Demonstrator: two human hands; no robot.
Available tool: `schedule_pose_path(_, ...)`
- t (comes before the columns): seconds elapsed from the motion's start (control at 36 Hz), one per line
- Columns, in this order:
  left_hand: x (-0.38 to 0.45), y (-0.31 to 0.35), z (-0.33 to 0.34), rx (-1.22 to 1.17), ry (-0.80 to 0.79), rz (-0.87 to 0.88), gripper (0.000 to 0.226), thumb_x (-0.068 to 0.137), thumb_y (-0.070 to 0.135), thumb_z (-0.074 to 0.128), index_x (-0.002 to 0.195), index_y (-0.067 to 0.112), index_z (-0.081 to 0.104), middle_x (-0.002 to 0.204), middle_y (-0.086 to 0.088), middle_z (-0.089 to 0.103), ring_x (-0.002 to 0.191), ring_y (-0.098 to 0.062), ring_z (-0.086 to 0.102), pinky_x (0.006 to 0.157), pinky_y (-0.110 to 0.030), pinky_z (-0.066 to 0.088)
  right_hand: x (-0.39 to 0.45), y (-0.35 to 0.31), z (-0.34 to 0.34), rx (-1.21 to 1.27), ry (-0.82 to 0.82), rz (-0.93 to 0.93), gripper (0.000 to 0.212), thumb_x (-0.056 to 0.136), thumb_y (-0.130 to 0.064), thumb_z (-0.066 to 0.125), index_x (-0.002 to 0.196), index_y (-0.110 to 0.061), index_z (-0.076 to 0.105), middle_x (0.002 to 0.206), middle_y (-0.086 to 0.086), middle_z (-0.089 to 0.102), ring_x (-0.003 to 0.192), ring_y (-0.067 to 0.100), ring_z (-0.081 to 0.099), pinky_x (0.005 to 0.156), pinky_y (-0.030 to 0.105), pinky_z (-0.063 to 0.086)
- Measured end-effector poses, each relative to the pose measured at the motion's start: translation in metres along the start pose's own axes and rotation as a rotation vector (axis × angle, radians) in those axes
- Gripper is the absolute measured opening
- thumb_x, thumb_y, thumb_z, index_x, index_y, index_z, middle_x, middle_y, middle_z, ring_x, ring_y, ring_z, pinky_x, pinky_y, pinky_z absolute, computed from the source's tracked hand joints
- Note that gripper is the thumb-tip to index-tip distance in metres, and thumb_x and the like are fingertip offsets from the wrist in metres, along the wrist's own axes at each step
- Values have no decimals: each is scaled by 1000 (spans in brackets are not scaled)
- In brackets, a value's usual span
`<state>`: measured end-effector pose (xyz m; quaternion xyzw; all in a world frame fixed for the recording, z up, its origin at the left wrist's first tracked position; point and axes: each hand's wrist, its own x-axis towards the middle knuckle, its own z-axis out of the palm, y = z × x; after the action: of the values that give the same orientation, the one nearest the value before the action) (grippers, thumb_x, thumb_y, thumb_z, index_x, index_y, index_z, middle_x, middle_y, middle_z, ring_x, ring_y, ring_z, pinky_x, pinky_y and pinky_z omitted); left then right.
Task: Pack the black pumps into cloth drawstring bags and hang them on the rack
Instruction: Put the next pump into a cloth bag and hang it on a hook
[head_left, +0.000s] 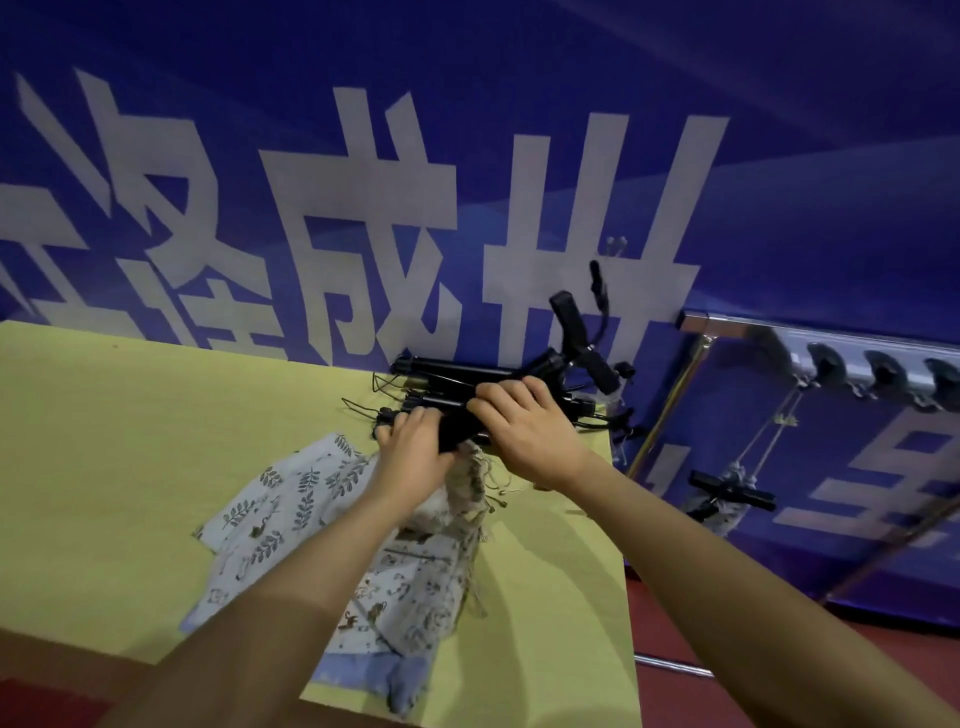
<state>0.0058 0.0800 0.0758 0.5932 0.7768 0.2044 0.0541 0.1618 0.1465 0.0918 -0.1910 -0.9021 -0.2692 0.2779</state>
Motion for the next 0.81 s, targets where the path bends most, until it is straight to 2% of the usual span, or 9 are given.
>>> schedule_pose_path(0.08, 6, -5, -5, -115, 23, -42, 30, 86, 27, 61, 112, 14, 54, 112, -2, 56, 111, -24, 47, 92, -38, 30, -8, -4, 3, 87, 29, 72, 24, 82, -24, 52, 104, -14, 50, 97, 5, 61, 87, 23, 43, 77, 33, 30)
schedule_pose_path(0.17, 7, -6, -13, -196, 70, -41, 29, 87, 35, 60, 108, 15, 56, 100, 3, 53, 106, -21, 49, 86, -34, 27, -15, -10, 10, 242, -122, 272, 20, 87, -27, 48, 100, -13, 52, 90, 6, 57, 83, 25, 45, 72, 33, 27)
schedule_pose_path(0.22, 7, -7, -17, -236, 100, -39, 24, 87, 32, 60, 103, 15, 57, 96, 5, 50, 102, -20, 50, 82, -32, 25, -13, -15, 16, 384, -332, 463, 29, 91, -32, 50, 112, -12, 55, 105, 6, 56, 97, 28, 50, 81, 34, 32)
schedule_pose_path(0.31, 5, -8, -22, -289, 141, -34, 18, 85, 30, 61, 97, 17, 57, 95, 5, 55, 99, -20, 52, 81, -32, 25, -5, -21, 23, 498, -549, 596, 54, 93, -41, 52, 139, -16, 40, 136, 6, 44, 123, 29, 39, 100, 39, 30)
schedule_pose_path(0.42, 3, -10, -25, -297, 184, -56, 18, 85, 29, 62, 94, 15, 54, 92, 4, 50, 100, -22, 50, 83, -34, 27, 10, -27, 28, 531, -664, 525, 39, 91, -38, 53, 125, -18, 52, 127, 6, 50, 122, 28, 41, 96, 40, 28)
schedule_pose_path(0.5, 3, -13, -29, -287, 219, -84, 21, 86, 29, 62, 97, 12, 53, 97, 0, 50, 103, -25, 47, 85, -36, 28, 14, -32, 32, 573, -621, 504, 15, 92, -29, 49, 93, -19, 60, 102, 4, 63, 106, 26, 53, 83, 37, 24)
schedule_pose_path(0.61, 2, -20, -30, -282, 251, -134, 27, 87, 31, 60, 102, 10, 52, 105, -6, 52, 106, -26, 43, 89, -38, 29, 18, -31, 28, 782, -511, 693, 21, 94, -32, 54, 85, -18, 66, 78, 2, 66, 88, 24, 60, 80, 33, 30)
schedule_pose_path(0.69, 0, -26, -24, -280, 251, -169, 30, 88, 36, 59, 102, 10, 51, 106, -6, 50, 107, -25, 41, 90, -39, 30, 20, -24, 28, 952, -481, 825, 20, 92, -32, 57, 84, -18, 69, 82, 3, 71, 90, 21, 64, 95, 44, 42)
schedule_pose_path(0.81, -4, -30, -17, -290, 256, -204, 32, 90, 36, 57, 104, 8, 51, 108, -9, 50, 107, -27, 40, 89, -39, 30, 30, -17, 17, 1156, -372, 947, 18, 92, -24, 59, 91, -9, 69, 93, 8, 71, 92, 22, 65, 89, 45, 50)
